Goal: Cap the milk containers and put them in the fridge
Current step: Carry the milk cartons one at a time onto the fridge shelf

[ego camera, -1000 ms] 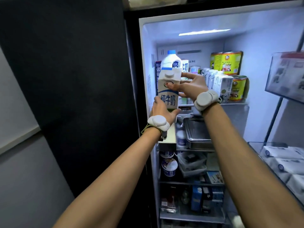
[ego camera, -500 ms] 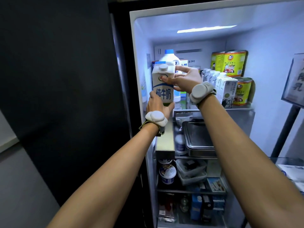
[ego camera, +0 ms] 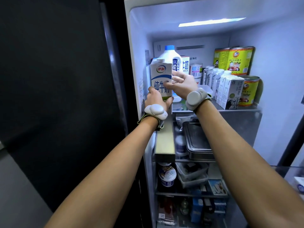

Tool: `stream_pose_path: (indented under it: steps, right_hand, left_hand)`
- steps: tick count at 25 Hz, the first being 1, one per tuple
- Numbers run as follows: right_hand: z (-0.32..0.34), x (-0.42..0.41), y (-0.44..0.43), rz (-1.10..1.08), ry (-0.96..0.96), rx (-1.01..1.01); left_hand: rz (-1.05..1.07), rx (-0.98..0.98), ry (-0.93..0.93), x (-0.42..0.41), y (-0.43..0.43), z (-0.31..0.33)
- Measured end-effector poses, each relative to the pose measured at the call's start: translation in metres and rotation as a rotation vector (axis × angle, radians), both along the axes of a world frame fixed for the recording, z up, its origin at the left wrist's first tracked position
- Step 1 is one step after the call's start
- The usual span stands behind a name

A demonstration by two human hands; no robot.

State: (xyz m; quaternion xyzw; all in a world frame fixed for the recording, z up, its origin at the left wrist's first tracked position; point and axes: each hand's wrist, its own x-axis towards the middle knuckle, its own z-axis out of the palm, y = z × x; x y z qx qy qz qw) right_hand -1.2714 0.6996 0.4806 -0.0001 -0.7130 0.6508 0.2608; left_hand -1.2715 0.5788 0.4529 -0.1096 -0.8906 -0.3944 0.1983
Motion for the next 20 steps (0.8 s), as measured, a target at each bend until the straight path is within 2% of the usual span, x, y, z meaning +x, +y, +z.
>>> stream_pose_path:
  steps: [16,20]
  right_hand:
    - [-0.014,-0.034,0.007,-0.118,0.036,0.007]
    - [-0.011,-0.028,0.004,-0.121,-0.029,-0.028]
  left_hand:
    - [0.000,0.050,-0.076,-0.039,0.020,0.002]
    - [-0.027,0.029,-0.109,-0.034,0.016,0.006]
